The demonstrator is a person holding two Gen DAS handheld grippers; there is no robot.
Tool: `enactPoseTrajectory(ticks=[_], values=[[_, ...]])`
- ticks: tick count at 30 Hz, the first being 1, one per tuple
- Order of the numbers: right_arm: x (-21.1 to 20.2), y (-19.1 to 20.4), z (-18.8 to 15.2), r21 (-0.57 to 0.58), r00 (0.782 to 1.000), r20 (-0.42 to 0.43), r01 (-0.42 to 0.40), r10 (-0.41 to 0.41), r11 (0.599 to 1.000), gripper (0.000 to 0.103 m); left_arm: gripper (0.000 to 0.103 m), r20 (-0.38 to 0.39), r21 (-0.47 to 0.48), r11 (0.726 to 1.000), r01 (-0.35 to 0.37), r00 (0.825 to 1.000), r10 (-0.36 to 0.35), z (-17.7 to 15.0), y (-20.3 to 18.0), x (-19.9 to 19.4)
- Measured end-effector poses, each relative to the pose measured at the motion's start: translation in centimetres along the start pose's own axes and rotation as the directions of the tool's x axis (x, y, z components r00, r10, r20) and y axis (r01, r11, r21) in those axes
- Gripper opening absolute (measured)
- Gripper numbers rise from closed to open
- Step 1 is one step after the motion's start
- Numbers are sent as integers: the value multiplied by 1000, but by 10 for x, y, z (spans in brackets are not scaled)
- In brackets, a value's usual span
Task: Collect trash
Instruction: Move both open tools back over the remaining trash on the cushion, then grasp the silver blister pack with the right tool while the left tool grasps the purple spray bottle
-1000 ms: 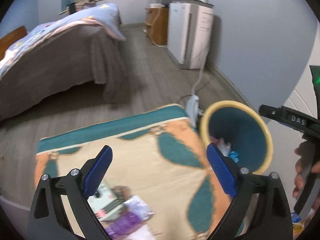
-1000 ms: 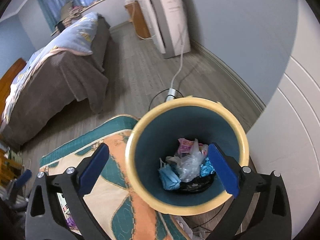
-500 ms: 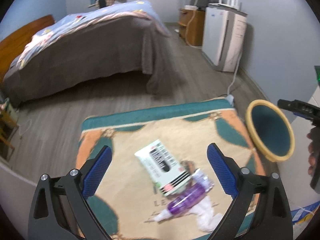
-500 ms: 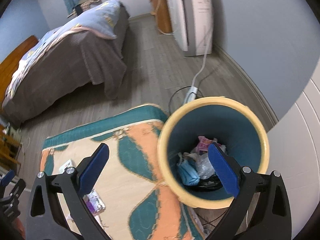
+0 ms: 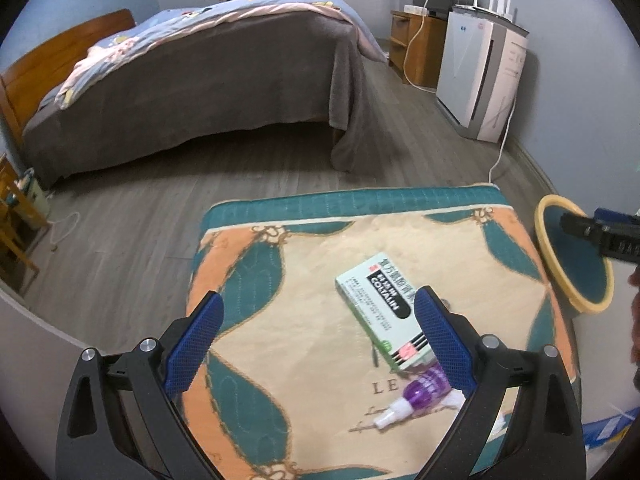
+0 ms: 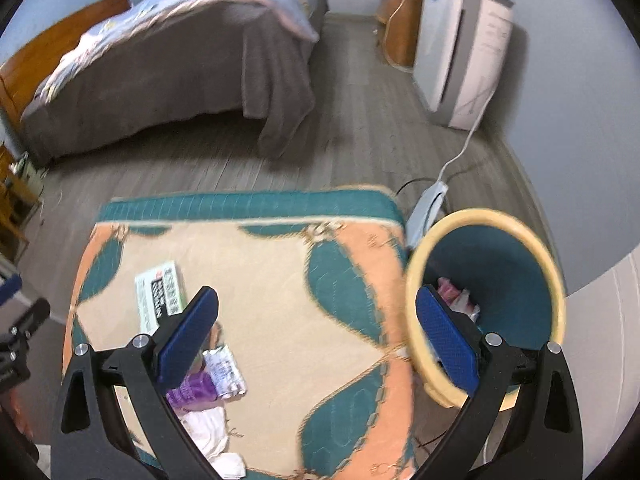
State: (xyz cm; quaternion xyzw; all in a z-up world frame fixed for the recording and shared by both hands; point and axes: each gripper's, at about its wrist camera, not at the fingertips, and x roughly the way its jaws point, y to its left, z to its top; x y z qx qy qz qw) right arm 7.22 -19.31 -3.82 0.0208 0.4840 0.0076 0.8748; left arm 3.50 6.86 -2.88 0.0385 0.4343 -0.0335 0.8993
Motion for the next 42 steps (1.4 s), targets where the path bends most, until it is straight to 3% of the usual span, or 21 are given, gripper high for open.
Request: enactPoseTrajectory(ticks=[11, 17, 19, 24, 27, 36, 37, 39, 42], values=[[52, 51, -20, -49, 985, -164, -56, 47, 997, 97, 95, -17, 57, 998, 3, 1000, -2, -1, 10, 16], [70, 71, -27, -91, 974, -221, -72, 50, 993, 97, 95, -65, 23, 999, 38, 997, -36, -8, 19, 25], [78, 75, -32, -121, 966, -253, -76, 43, 990, 92, 95, -72, 37, 998, 43, 997, -40, -9, 19, 26], [100, 72, -47, -80, 927, -371, -96, 60, 992, 57, 95, -92, 30, 999, 42, 995, -39, -11, 20, 29], [110, 76, -54, -56, 907, -411, -128, 94, 990, 50, 95, -94, 40, 998, 39, 995, -35, -12, 18, 29], [129, 87, -67, -62, 885, -457, -133, 91, 989, 41, 95, -126, 59, 996, 62, 991, -55, -22, 7, 37], [129, 86, -68, -73, 885, -458, -136, 88, 988, 37, 95, -139, 65, 995, 72, 988, -63, -24, 4, 40], [128, 82, -70, -70, 878, -466, -161, 111, 984, 16, 95, -166, 82, 992, 101, 982, -86, -30, -5, 47], [124, 67, -64, -36, 875, -468, -157, 122, 987, 14, 94, -204, 119, 980, 157, 970, -131, -40, -23, 55]])
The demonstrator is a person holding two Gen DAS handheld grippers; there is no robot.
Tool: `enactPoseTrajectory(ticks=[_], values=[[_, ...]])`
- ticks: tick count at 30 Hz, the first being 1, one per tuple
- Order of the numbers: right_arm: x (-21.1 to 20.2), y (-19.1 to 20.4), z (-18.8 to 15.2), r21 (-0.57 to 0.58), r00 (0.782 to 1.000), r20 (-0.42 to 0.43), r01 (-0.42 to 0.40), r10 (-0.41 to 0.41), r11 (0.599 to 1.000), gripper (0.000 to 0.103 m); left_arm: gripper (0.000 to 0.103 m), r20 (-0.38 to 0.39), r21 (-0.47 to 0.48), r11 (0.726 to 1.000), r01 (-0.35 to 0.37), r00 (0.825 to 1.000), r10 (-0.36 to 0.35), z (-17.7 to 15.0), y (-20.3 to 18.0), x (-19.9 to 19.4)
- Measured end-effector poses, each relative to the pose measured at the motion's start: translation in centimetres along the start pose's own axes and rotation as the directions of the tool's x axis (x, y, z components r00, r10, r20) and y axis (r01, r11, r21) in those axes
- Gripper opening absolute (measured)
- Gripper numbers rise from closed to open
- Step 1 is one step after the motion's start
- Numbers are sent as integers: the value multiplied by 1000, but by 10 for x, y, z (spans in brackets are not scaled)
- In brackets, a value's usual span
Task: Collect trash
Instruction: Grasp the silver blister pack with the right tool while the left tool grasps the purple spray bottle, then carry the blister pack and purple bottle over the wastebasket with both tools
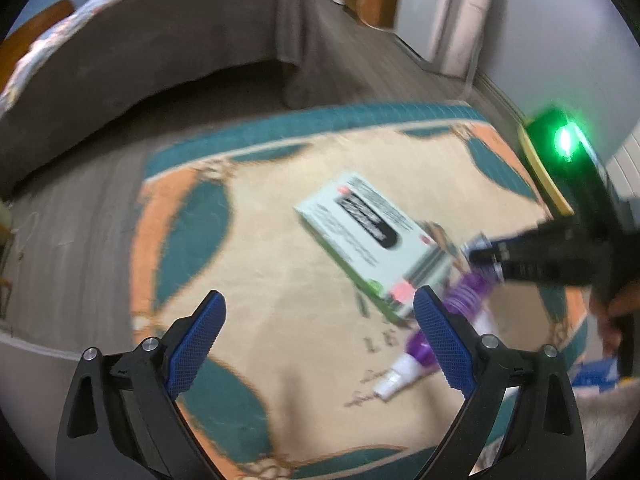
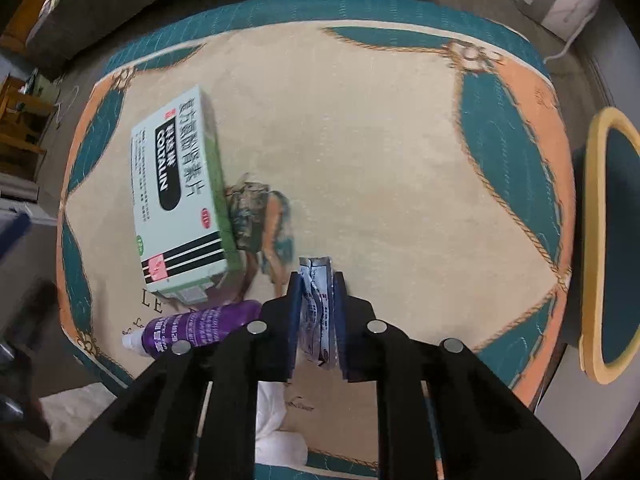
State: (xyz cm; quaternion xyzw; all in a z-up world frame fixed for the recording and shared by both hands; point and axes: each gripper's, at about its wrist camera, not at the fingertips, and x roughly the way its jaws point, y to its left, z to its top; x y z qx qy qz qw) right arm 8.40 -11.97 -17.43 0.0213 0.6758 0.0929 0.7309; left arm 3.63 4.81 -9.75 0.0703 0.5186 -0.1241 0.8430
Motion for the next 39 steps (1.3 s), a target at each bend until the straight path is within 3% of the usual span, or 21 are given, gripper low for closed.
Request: enactPoseTrajectory(ticks=[5, 7, 11, 16, 21, 26, 29, 33, 39], values=[[-21, -17, 2, 38, 998, 59, -5, 3, 999, 14, 90, -35, 98, 993, 61, 998, -58, -9, -36, 18], [-30, -22, 2, 33, 997, 80, -4, 1, 999, 14, 74, -61, 144, 986, 84, 995, -76, -12, -54, 27], [-39, -20, 1, 18, 995, 95, -11, 9, 1000, 14, 60, -92, 195, 971, 136, 989, -120, -20, -74, 39], [-56, -26, -1, 7, 994, 113, 7, -8, 1000, 14, 48, -109, 233, 963, 139, 987, -116, -26, -88, 49], [-67, -38, -6, 21, 992, 125, -3, 0, 1000, 14, 42, -114, 241, 960, 143, 986, -118, -29, -92, 60], [-76, -48, -10, 24, 990, 144, -4, 1, 1000, 14, 37, -77, 276, 956, 101, 994, -82, -29, -99, 58], [-84, -57, -12, 31, 987, 163, -5, 0, 1000, 14, 36, -45, 271, 956, 112, 994, -104, -21, -105, 47], [-98, -73, -12, 53, 978, 209, 9, -20, 999, 14, 35, 32, 279, 956, 90, 994, -103, -3, -112, 26], [-128, -104, -14, 121, 949, 313, -7, -32, 993, 14, 33, 166, 296, 954, 54, 980, -107, 27, -125, -9]])
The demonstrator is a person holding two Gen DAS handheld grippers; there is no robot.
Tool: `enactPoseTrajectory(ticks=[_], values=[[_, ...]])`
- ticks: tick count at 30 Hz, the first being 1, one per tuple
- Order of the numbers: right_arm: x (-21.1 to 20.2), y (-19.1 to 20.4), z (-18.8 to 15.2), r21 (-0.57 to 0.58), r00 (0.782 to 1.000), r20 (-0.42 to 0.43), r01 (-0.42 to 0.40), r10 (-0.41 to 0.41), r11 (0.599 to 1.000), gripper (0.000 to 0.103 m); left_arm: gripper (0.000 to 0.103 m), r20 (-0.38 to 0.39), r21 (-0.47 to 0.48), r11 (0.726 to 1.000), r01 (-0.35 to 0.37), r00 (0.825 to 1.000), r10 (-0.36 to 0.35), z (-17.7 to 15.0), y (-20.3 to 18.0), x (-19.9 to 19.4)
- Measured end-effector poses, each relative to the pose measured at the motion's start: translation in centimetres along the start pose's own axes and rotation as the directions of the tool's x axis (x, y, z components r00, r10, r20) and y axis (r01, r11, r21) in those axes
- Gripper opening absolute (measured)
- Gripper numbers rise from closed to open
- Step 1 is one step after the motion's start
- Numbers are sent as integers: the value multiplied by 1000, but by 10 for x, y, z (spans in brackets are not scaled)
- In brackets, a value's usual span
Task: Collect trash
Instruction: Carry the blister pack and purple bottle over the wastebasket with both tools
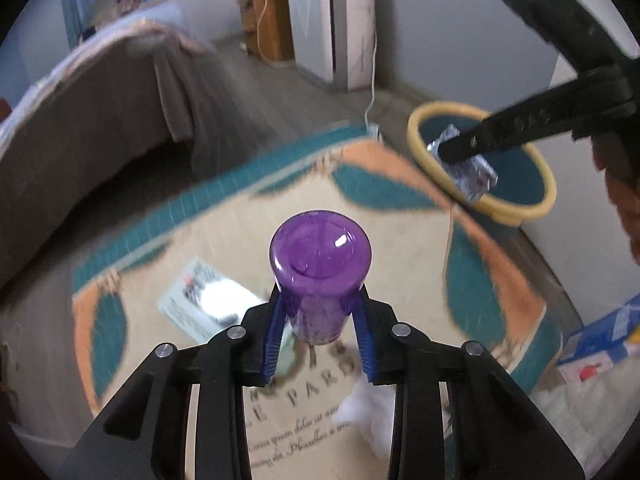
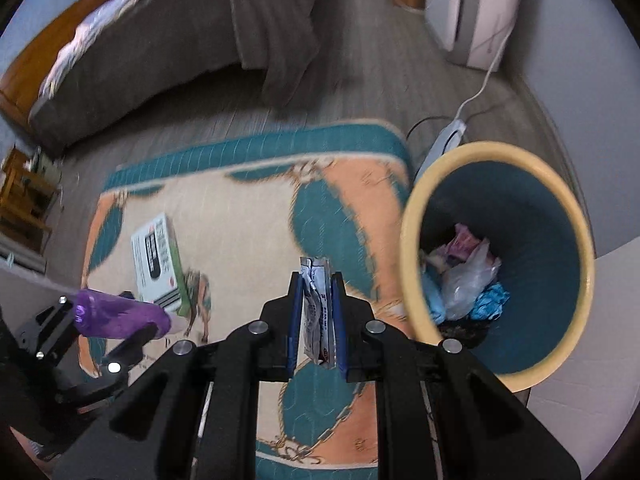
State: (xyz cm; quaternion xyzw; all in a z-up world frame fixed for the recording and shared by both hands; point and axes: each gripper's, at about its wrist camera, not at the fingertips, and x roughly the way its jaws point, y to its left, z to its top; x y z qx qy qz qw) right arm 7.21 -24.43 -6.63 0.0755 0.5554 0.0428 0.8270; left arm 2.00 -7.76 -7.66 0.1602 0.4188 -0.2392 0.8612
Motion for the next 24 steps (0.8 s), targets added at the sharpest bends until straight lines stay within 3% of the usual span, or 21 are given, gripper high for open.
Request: enactPoseTrajectory(ticks=[8, 16, 24], values=[[-25, -37, 7, 71, 996, 92, -6, 0, 997, 14, 33, 75, -31, 999, 13, 997, -10, 38, -9, -19], [-22, -69, 4, 108, 995, 92, 22, -32, 994, 14, 33, 54, -51, 998, 29, 998, -26, 49, -22, -9], [-21, -108, -2, 162, 992, 94, 66, -82, 985, 14, 33, 33, -12, 999, 50, 998, -49, 55, -50, 2]])
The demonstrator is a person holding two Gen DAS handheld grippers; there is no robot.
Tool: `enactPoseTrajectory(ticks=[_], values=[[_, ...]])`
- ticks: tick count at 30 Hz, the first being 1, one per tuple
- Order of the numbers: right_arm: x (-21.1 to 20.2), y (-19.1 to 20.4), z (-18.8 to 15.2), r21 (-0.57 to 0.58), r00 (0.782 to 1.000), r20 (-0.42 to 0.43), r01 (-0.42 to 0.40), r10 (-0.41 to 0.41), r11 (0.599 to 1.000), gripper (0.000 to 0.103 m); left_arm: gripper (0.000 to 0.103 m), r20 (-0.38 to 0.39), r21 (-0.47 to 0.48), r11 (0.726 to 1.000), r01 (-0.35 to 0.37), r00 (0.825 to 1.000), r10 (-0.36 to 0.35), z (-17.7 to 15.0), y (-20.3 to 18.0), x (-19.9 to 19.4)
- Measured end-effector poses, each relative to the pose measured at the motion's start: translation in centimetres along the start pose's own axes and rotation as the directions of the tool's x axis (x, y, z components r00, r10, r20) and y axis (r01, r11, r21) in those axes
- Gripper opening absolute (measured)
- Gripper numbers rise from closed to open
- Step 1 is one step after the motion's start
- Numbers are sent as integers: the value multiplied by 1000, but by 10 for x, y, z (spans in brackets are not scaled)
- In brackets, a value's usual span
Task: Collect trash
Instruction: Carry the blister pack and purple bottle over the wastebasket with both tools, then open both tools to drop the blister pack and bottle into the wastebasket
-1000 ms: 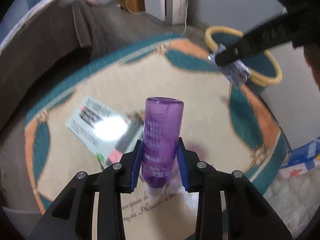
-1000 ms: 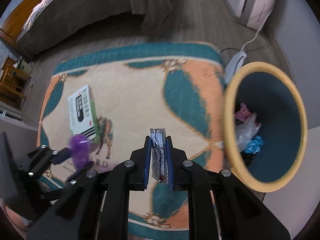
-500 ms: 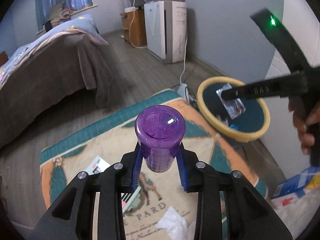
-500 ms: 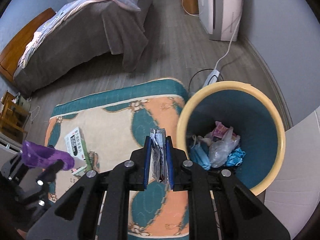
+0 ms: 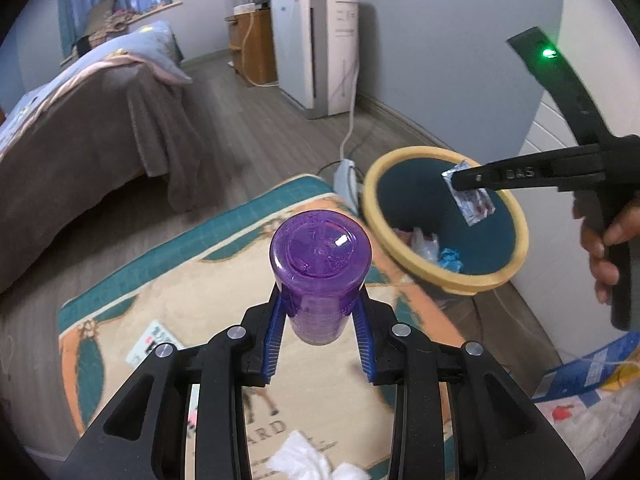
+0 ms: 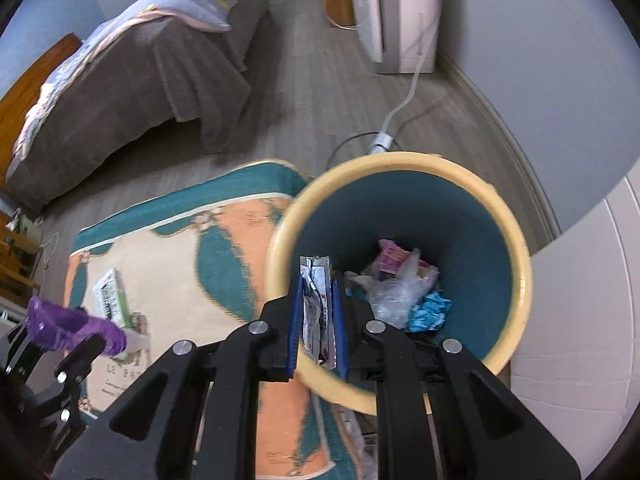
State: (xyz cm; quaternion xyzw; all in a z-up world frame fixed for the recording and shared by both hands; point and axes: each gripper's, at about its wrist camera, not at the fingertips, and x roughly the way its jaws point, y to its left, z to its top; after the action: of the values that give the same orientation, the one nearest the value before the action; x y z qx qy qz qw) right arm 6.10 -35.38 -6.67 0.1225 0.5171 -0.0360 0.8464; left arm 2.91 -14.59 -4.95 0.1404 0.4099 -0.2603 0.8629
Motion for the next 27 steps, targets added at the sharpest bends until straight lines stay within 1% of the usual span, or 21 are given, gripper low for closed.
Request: enactPoseTrajectory(ticks=[2, 4, 7, 11, 15, 20, 25, 27], values=[[3, -13, -1, 23, 1000, -1, 25, -25, 999, 14, 33, -2, 19, 1000, 16, 1000, -16, 2, -13, 1], [8, -28, -2, 66, 1000, -13, 29, -28, 997, 14, 33, -5, 42, 999, 31, 1000, -31, 5, -26, 4], [15, -50, -5, 127, 999, -29, 42, -38, 991, 14, 33, -8, 42, 997, 70, 998, -70, 13, -43, 10], [21, -81, -12, 217, 998, -48, 57, -48, 975, 14, 33, -6, 42, 993, 110, 994, -110, 29, -64, 20], [22, -100, -19, 292, 998, -51, 62, -49, 955, 14, 33, -10, 60, 988, 139, 990, -139, 45, -82, 30], [21, -108, -19, 341, 999, -40, 44, -32, 939, 14, 34, -7, 98, 985, 139, 990, -139, 61, -96, 47], [15, -109, -15, 349, 1000, 7, 25, -29, 937, 15, 34, 11, 86, 986, 141, 990, -142, 78, -99, 56], [13, -108, -13, 345, 999, 21, 22, -31, 938, 15, 34, 29, 89, 989, 122, 992, -125, 83, -101, 54]])
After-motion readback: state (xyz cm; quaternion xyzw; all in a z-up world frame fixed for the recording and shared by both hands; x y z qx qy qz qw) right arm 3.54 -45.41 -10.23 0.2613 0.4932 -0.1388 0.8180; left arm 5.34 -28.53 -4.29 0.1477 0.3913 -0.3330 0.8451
